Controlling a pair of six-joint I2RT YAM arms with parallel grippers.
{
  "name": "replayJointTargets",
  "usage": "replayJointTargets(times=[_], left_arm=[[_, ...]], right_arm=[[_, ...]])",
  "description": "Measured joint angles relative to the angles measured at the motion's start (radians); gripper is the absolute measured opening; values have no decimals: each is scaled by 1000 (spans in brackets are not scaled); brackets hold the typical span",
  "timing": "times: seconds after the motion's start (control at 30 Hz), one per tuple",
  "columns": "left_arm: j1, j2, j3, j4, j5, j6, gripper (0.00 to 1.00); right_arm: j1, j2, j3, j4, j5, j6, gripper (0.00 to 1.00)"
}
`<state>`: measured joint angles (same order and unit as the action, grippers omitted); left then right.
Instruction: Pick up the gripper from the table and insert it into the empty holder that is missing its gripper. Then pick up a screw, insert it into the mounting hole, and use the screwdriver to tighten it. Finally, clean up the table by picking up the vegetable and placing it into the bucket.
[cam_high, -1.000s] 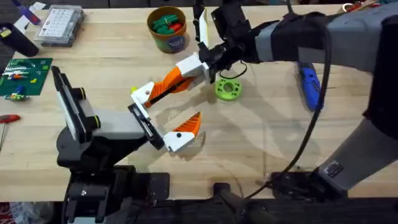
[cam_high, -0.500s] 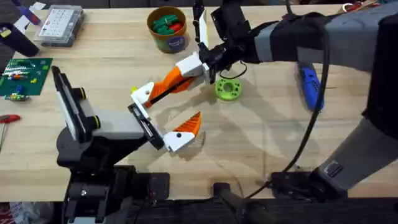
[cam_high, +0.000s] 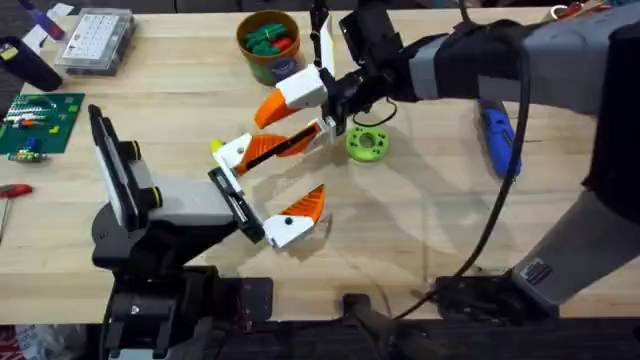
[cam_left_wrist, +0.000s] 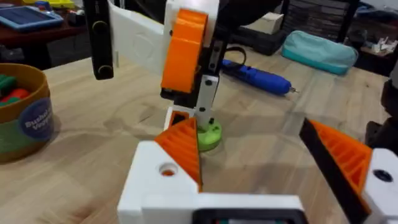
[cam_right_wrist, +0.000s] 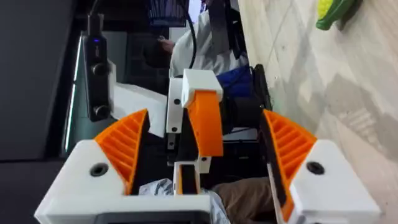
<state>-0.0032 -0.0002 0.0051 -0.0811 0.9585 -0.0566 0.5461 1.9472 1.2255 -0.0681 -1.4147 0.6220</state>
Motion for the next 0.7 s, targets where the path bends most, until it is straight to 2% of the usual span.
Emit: replayJointTargets(times=[0.37,0.7], left_arm=[[0,0,0,-1,7,0,990],[0,0,0,-1,11,0,990]], right_arm=[[-11,0,0,-9,0,0,992],[-111,0,0,-34,0,3,993]])
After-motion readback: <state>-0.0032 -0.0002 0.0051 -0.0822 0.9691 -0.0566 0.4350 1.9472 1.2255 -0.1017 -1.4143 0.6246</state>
